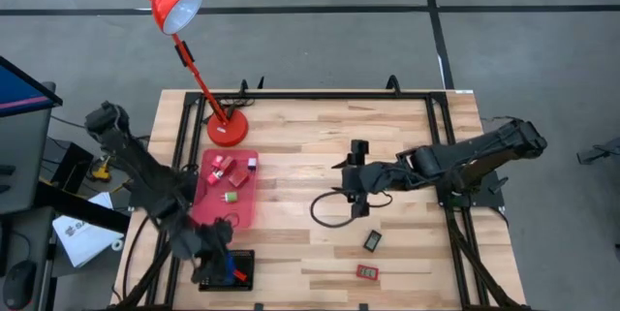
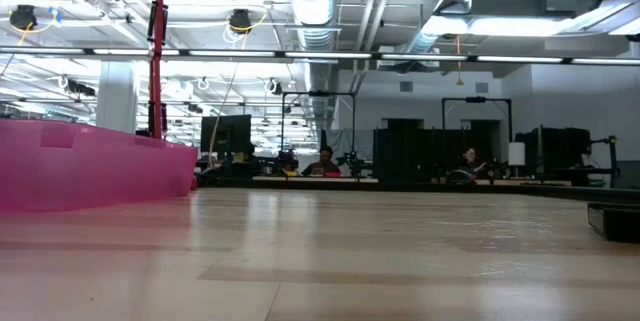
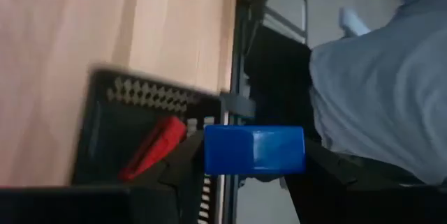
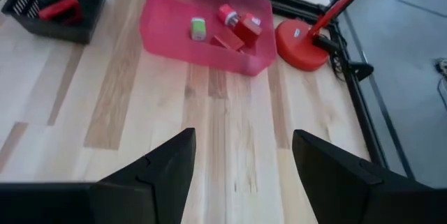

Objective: Pick & Place Office items
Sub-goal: Put the blue digital timer into the black bin

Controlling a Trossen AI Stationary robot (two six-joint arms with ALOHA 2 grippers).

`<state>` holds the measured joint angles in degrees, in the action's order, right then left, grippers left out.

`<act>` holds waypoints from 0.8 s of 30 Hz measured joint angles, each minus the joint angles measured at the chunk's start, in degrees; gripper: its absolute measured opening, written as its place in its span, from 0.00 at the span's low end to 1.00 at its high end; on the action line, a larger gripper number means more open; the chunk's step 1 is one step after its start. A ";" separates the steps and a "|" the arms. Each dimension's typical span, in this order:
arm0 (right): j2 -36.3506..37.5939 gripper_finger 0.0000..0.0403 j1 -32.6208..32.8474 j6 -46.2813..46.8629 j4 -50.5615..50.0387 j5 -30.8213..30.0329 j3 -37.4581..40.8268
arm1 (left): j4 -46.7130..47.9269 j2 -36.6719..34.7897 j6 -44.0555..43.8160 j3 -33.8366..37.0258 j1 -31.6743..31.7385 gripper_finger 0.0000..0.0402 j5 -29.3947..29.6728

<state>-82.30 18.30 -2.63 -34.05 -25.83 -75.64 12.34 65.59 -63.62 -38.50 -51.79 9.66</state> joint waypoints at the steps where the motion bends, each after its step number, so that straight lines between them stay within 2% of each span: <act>1: 0.04 0.58 0.63 0.41 -0.41 -0.66 0.00 | -0.80 1.82 -2.11 0.00 -1.63 0.40 1.41; 3: 0.05 0.58 1.87 1.13 -0.29 -1.54 0.04 | -2.41 5.36 -4.87 0.00 -3.92 0.40 4.26; 5: 0.06 0.58 3.17 1.48 -0.24 -3.01 0.04 | -3.41 8.58 -5.60 0.02 -5.38 0.40 9.64; 8: 0.06 0.58 5.17 1.57 -0.04 -6.53 0.04 | -3.13 12.75 -5.53 0.04 -5.47 0.40 17.30; 10: 0.06 0.58 6.33 1.44 0.26 -8.12 0.04 | -3.13 14.81 -5.43 0.04 -5.14 0.40 20.22; 18: 0.06 0.58 10.55 4.68 -0.93 -11.53 0.04 | -3.24 20.28 -8.53 0.04 -4.70 0.40 20.82; 24: 0.06 0.58 12.48 4.83 -1.13 -14.69 0.04 | -3.12 20.10 -8.48 0.04 -4.73 0.43 20.10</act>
<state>-82.24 30.78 2.20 -35.18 -40.52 -75.59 9.22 85.69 -72.10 -38.46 -56.52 29.76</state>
